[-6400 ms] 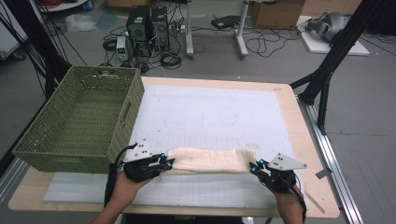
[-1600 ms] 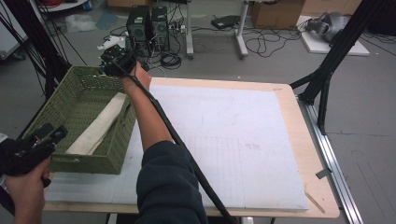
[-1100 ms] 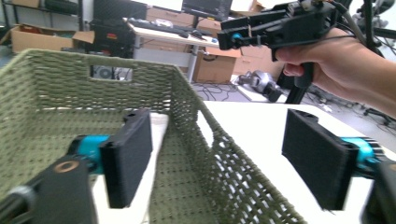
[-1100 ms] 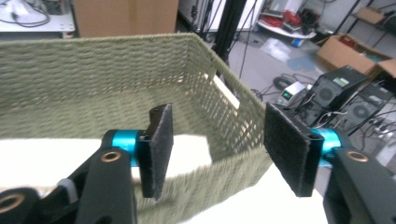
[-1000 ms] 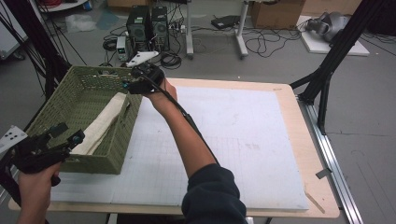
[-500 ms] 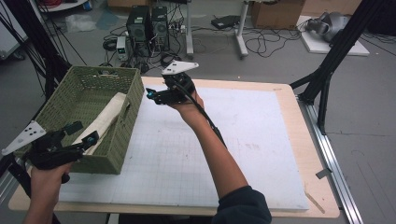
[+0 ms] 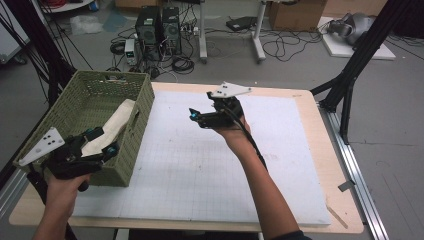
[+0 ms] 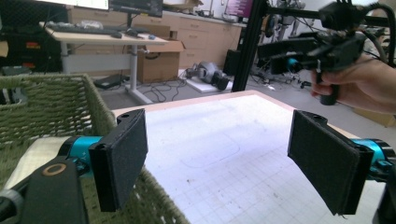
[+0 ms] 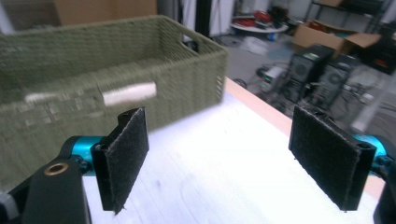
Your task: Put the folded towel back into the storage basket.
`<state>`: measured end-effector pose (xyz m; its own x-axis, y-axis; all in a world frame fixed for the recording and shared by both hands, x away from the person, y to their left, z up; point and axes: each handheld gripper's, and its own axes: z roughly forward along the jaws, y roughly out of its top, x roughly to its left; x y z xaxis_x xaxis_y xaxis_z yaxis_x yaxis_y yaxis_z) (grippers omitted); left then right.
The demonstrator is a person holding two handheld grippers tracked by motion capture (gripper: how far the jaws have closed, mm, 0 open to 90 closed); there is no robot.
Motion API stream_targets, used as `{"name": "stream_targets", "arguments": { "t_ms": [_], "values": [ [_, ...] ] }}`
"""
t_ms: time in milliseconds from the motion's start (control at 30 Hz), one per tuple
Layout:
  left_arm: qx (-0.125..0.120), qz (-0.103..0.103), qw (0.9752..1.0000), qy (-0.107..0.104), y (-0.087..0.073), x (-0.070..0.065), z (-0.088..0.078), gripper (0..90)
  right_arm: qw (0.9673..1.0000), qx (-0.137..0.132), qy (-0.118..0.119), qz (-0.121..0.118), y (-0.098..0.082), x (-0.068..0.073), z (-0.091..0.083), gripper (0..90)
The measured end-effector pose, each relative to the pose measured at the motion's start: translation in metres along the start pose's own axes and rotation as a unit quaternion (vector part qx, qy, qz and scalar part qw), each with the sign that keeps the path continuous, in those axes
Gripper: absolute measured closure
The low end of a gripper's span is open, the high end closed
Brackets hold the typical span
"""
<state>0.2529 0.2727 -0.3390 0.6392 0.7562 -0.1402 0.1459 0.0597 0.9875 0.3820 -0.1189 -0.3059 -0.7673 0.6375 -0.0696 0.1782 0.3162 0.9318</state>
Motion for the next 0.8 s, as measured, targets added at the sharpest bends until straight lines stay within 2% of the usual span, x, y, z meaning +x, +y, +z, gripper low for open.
{"name": "stream_targets", "arguments": {
  "t_ms": [67,233,267,467,533,600,767,800],
  "values": [
    [0.001,0.003,1.0,0.001,-0.001,-0.001,0.002,20.4,0.9999,0.0,-0.011,-0.001,-0.009,-0.002,-0.012,18.9],
    [0.01,0.002,0.9998,-0.019,-0.003,-0.005,0.01,20.7,0.9991,0.007,-0.042,-0.001,-0.03,-0.007,-0.044,18.9],
    [0.013,0.005,0.9995,-0.028,-0.004,-0.008,0.014,20.8,0.9989,0.007,-0.046,0.003,-0.035,-0.008,-0.05,18.8],
    [0.024,0.008,0.9985,-0.048,-0.009,-0.018,0.026,20.7,0.997,0.013,-0.073,0.021,-0.065,-0.01,-0.084,18.9],
    [0.027,0.008,0.9982,-0.053,-0.01,-0.02,0.028,20.8,0.9964,0.014,-0.08,0.023,-0.07,-0.01,-0.089,18.9],
    [0.03,0.009,0.9974,-0.065,-0.013,-0.026,0.035,20.7,0.9944,0.019,-0.1,0.03,-0.083,-0.008,-0.102,18.9],
    [0.039,0.016,0.9959,-0.08,-0.02,-0.038,0.046,19.6,0.9909,0.025,-0.129,0.028,-0.105,-0.003,-0.119,18.9],
    [0.047,0.018,0.9947,-0.089,-0.024,-0.045,0.053,18.8,0.9903,0.026,-0.133,0.032,-0.108,-0.002,-0.123,18.9]
  ]
}}
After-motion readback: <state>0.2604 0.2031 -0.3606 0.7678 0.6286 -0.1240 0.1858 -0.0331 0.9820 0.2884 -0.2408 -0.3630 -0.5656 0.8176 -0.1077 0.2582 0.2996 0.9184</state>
